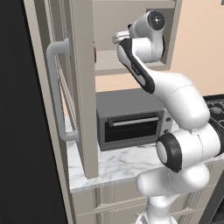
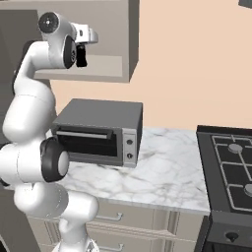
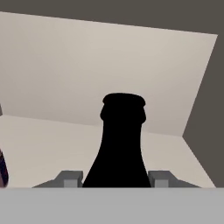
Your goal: Sort all alcoholic drinks to one cabinet, and non-alcoholic drinks to the other.
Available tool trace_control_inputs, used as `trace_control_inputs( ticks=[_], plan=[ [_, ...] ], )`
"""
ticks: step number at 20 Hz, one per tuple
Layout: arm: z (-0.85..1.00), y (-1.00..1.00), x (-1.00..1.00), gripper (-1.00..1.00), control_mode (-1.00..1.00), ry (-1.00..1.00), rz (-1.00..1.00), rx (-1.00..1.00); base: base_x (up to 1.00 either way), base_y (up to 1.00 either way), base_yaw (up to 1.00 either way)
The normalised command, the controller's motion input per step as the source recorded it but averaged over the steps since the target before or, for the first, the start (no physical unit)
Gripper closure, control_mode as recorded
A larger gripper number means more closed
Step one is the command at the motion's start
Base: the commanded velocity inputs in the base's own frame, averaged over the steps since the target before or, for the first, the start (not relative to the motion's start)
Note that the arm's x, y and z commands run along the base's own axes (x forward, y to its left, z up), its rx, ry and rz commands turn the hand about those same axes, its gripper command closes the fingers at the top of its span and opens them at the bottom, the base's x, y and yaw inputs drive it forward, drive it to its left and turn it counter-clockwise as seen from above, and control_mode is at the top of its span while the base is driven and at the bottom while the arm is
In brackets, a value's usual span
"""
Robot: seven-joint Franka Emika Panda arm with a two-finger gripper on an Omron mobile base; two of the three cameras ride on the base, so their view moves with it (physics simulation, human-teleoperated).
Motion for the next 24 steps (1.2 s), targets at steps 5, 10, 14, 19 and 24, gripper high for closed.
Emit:
trace_control_inputs(
  ticks=[5, 10, 14, 19, 24],
  plan=[
    [-0.08, 0.00, 0.05, 1.00, -1.00, -0.08, 0.03, 0.02, 0.00, 0.00, 0.00],
    [-0.13, 0.00, 0.06, 1.00, -1.00, -0.07, 0.03, 0.03, 0.00, 0.00, 0.00],
    [-0.03, 0.00, 0.10, 1.00, -1.00, -0.09, 0.03, 0.03, 0.00, 0.00, 0.00],
    [-0.05, 0.00, 0.41, 1.00, -1.00, -0.07, 0.02, 0.03, 0.00, 0.00, 0.00],
    [-0.14, 0.00, 0.48, 1.00, -1.00, -0.02, 0.01, 0.01, 0.00, 0.00, 0.00]
  ],
)
